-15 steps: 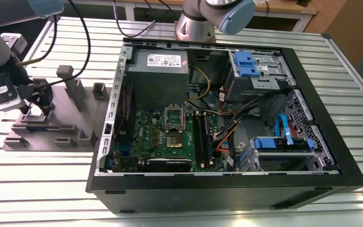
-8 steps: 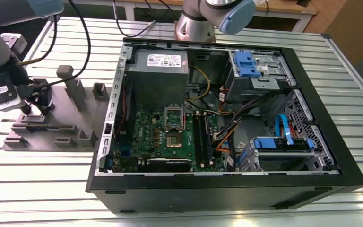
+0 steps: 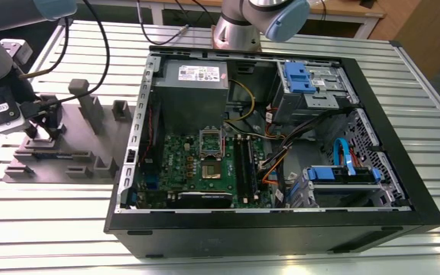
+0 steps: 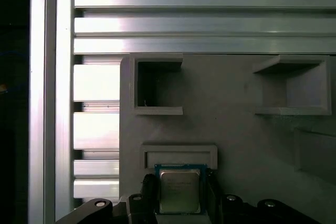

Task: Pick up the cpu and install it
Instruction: 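Pick up the cpu and move it towards the insertion slot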

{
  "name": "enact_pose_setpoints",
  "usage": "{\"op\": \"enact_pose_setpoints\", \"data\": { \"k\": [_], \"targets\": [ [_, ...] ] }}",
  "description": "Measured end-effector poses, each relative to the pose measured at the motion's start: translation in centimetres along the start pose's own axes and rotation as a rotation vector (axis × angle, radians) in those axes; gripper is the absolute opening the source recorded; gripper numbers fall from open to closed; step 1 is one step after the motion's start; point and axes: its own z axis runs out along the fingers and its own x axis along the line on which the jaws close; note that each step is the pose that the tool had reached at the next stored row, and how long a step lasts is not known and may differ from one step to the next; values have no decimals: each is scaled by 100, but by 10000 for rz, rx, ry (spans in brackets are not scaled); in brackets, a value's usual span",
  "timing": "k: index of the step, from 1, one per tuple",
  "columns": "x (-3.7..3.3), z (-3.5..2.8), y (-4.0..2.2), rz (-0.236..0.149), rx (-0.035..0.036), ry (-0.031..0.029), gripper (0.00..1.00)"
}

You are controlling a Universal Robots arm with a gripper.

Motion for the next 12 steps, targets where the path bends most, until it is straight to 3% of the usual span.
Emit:
{"op": "enact_pose_setpoints", "data": {
  "k": [12],
  "targets": [
    [-2, -143, 5, 0, 0, 0, 47]
  ]
}}
